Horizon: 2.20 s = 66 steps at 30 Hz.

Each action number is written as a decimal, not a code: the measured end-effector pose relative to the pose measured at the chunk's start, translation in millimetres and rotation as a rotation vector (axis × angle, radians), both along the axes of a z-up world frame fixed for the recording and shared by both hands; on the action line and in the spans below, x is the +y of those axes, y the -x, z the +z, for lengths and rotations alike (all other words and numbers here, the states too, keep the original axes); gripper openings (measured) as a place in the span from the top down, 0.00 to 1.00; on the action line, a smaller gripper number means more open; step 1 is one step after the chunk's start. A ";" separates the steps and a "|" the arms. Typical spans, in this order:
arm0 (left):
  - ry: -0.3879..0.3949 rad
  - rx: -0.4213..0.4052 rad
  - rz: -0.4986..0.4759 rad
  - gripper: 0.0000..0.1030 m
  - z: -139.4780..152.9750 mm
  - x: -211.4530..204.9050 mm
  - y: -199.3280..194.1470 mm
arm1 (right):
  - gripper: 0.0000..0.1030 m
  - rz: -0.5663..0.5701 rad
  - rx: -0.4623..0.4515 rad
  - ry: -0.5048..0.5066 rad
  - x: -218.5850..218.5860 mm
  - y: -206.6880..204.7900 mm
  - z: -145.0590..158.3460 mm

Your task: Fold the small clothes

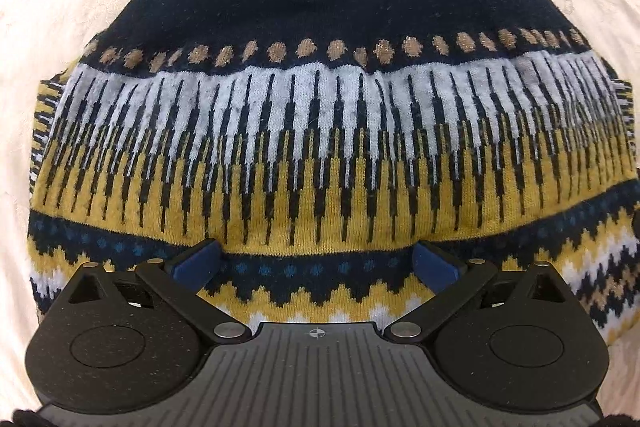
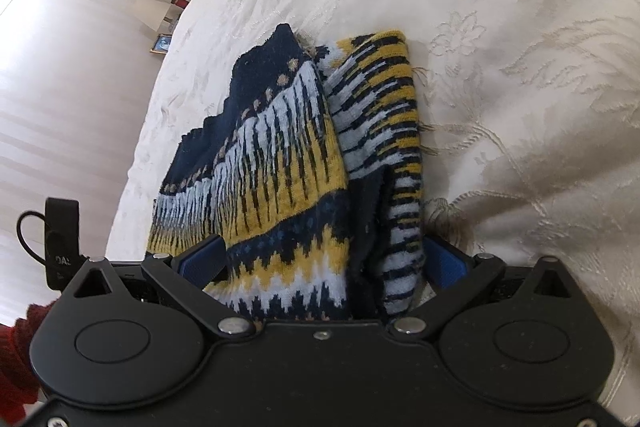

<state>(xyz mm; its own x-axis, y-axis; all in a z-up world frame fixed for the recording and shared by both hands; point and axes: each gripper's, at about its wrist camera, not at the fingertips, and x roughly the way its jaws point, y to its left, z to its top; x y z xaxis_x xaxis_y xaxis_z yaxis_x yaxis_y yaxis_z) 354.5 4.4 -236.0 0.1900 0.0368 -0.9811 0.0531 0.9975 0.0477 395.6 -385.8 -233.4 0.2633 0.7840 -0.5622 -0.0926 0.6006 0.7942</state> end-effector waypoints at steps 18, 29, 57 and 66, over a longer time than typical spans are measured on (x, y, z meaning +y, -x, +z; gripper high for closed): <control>0.046 -0.028 0.042 0.08 14.5 14.3 1.8 | 0.38 0.028 0.070 -0.064 16.5 -34.5 -3.8; 0.059 -0.096 0.104 0.18 57.3 79.8 48.4 | 0.72 0.018 -0.054 0.188 39.9 -15.2 45.1; 0.187 -0.124 0.163 0.18 79.4 253.1 112.2 | 0.73 0.194 -0.143 0.356 299.9 14.9 136.9; 0.188 -0.102 0.175 0.18 75.9 270.0 120.4 | 0.60 0.229 -0.160 0.439 365.7 26.3 123.1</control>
